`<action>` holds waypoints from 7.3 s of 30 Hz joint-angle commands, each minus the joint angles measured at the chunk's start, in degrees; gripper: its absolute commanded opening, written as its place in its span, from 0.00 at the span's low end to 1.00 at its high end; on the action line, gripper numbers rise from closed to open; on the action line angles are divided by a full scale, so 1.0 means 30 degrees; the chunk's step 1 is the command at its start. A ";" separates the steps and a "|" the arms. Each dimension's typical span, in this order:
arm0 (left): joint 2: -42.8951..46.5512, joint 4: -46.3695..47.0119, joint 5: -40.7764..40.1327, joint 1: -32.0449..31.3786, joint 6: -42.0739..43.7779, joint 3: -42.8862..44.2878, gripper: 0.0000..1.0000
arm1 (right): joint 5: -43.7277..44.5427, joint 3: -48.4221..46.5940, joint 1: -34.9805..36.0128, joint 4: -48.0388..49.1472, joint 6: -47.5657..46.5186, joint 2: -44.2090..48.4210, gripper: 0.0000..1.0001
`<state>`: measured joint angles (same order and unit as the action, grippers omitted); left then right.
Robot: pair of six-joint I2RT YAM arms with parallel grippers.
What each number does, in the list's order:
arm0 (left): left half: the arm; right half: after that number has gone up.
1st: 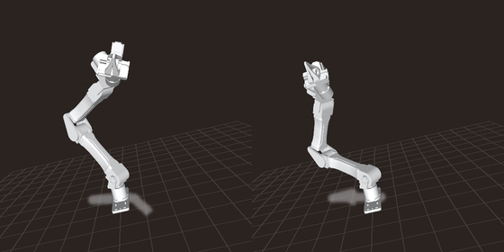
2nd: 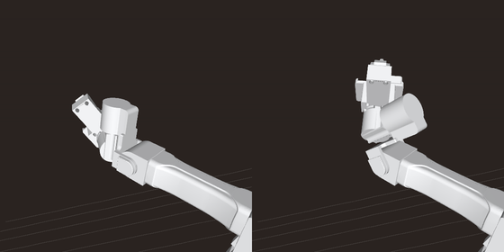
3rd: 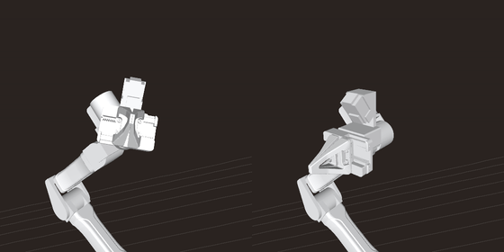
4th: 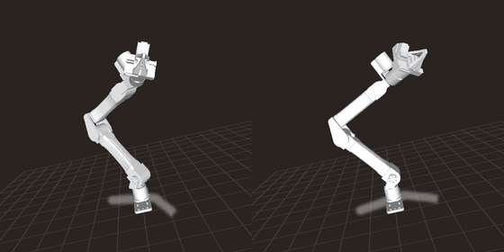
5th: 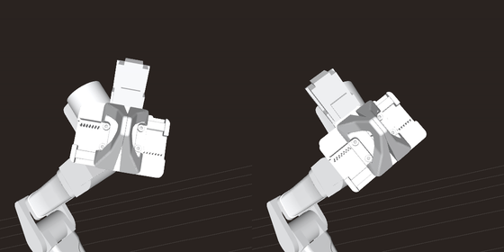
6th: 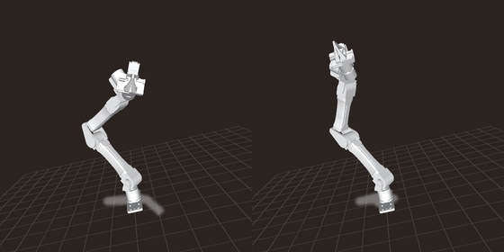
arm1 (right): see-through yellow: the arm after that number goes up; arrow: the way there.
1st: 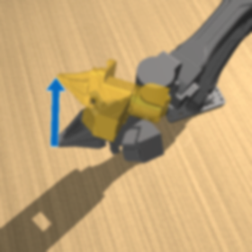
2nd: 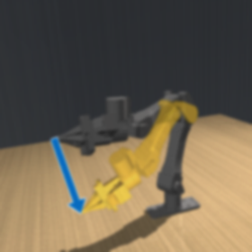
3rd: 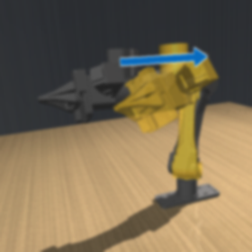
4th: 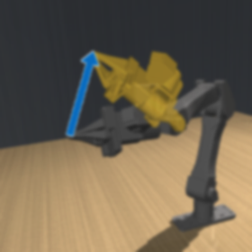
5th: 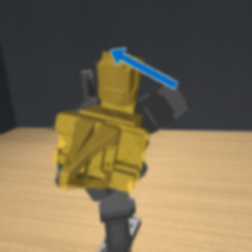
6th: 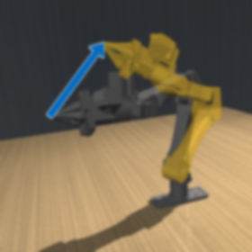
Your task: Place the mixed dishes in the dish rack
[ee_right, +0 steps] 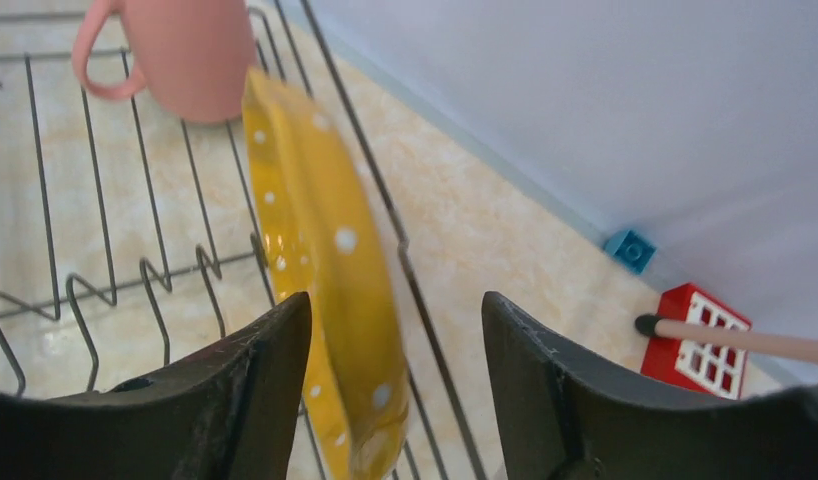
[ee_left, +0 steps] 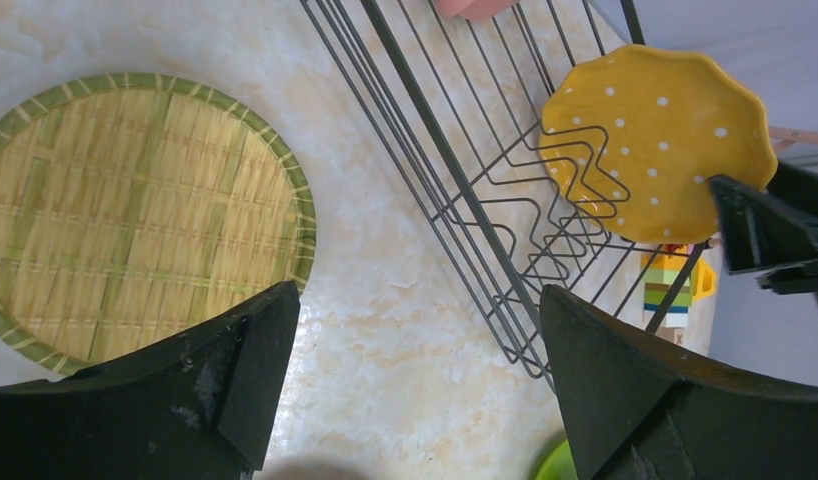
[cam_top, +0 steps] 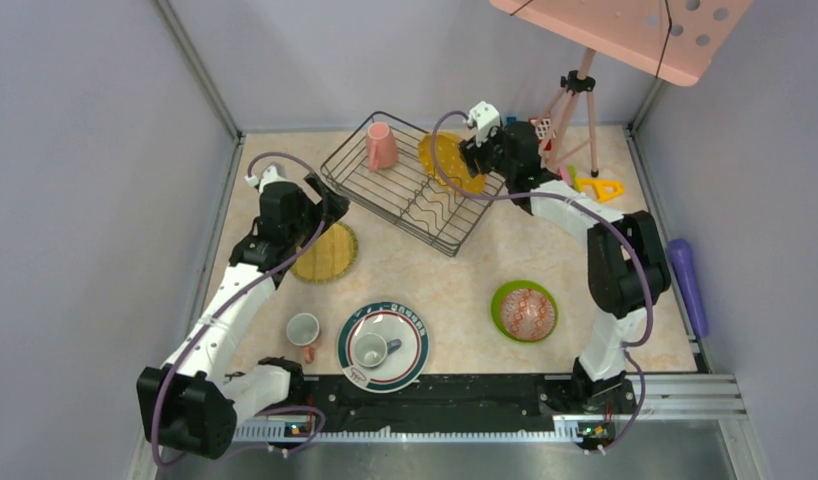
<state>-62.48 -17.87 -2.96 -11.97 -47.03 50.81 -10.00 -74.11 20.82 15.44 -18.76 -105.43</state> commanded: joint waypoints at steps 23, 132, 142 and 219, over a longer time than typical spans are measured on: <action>-0.0312 -0.4180 -0.5145 0.2257 -0.3335 -0.1948 0.87 | -0.0195 -0.1700 0.0336 -0.0790 0.9131 0.5432 0.85; 0.4168 0.8446 1.3574 0.5571 -0.4056 -0.0935 0.00 | -0.7264 -0.1398 0.3900 0.0893 2.1817 0.3986 0.60; 0.3666 1.0451 1.4798 0.5542 -0.4033 -0.1797 0.00 | -0.9145 -0.1355 0.3900 0.3006 2.3706 0.3050 0.19; 0.2794 0.4997 1.3566 0.5540 0.0324 -0.1880 0.63 | 0.4061 0.3577 0.3732 0.2695 -0.4082 0.3773 0.00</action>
<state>-54.28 -3.11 38.63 4.78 -46.96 44.56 0.56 -64.05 30.61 17.61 -30.98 -94.43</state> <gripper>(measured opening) 0.630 0.036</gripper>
